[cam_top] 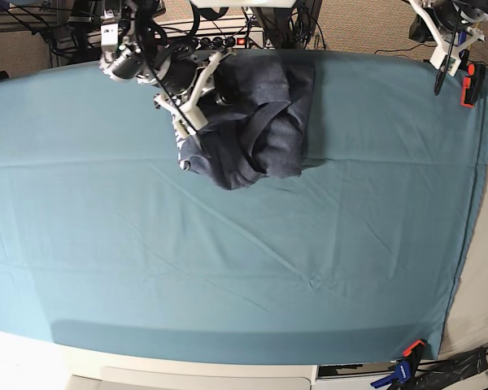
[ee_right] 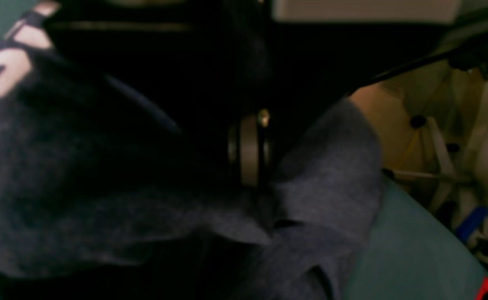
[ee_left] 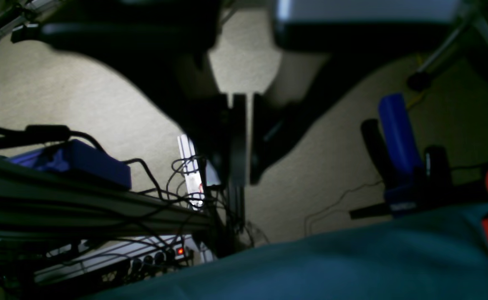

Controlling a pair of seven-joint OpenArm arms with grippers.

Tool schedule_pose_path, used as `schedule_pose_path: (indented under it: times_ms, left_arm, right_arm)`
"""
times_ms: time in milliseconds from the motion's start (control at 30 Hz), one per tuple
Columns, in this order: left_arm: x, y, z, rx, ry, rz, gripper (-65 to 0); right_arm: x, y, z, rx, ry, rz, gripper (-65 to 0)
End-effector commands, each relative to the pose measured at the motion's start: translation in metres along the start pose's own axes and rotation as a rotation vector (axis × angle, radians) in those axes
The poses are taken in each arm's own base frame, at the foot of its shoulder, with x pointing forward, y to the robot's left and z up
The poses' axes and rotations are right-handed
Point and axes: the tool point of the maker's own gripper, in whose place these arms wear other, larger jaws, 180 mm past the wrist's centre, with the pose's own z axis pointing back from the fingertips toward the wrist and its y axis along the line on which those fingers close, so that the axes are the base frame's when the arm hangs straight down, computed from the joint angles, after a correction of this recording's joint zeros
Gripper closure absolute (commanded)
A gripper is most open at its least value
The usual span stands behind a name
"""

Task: Fold the T-shirt properly
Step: 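Press the folded end down with the right gripper, then withdraw it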

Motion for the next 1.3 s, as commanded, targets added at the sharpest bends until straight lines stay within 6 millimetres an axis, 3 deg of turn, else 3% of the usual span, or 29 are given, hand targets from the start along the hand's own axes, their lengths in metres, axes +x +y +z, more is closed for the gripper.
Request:
schedule_pose_path:
  times_ms: [0, 267, 567, 967, 1267]
  left_arm:
    - [0.004, -0.001, 0.004, -0.003, -0.015, -0.012, -2.1]
    - [0.004, -0.001, 0.004, -0.002, -0.015, -0.013, -2.1]
    - [0.006, 0.0, 0.004, -0.002, -0.02, -0.014, -2.1]
    - [0.017, 0.002, 0.002, 0.004, -0.05, -0.021, -2.1]
    - [0.016, 0.002, 0.002, 0.004, -0.049, -0.021, -2.1]
  right_arm:
    - [0.01, 0.002, 0.002, 0.006, -0.038, 0.012, 0.0]
    - [0.009, -0.015, 0.01, -0.046, -0.041, -0.008, 0.0]
    - [0.006, -0.059, 0.033, -0.188, -0.069, -0.087, 0.0]
    - [0.016, -0.051, 0.032, -0.136, -0.115, -0.109, 0.0]
    - [0.047, -0.035, 0.043, -0.084, -0.186, -0.027, 0.0]
